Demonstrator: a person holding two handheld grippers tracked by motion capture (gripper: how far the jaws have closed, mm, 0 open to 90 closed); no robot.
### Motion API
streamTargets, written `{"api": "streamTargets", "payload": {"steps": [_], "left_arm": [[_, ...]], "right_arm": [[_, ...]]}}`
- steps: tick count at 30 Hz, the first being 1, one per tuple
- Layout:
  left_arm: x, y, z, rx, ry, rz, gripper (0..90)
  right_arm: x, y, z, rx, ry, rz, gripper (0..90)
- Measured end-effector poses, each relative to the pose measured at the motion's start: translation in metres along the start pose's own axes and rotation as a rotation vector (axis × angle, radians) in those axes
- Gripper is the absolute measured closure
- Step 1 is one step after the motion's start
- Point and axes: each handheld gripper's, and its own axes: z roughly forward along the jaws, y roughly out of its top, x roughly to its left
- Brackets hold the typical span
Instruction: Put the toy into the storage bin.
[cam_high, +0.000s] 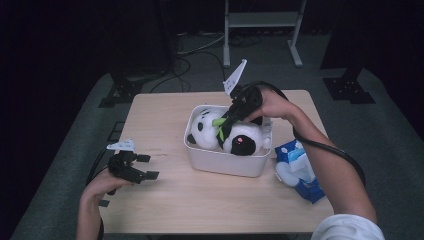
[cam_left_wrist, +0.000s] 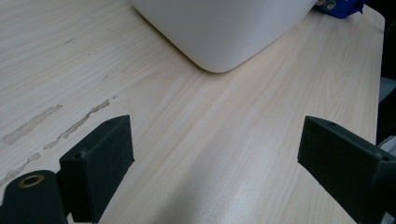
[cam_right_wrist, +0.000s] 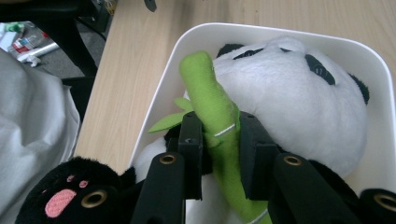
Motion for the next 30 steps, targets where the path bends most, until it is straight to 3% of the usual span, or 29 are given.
{"api": "streamTargets", "payload": {"steps": [13,24,30], "left_arm": [[-0.001,0.001,0.001,0.001,-0.002,0.006,9.3],[-0.001,0.001,0.002,0.005,-0.004,0.009,9.3],[-0.001,0.001,0.002,0.005,-0.005,0.009,9.3]], "right_arm": [[0.012,-0.002,0.019,0.022,0.048,-0.039,72.4],[0.007,-0.020,0.029,0.016,0.035,0.017,71.5],[0.007,-0.027,0.039,0.047,0.020,0.040,69.1]]}}
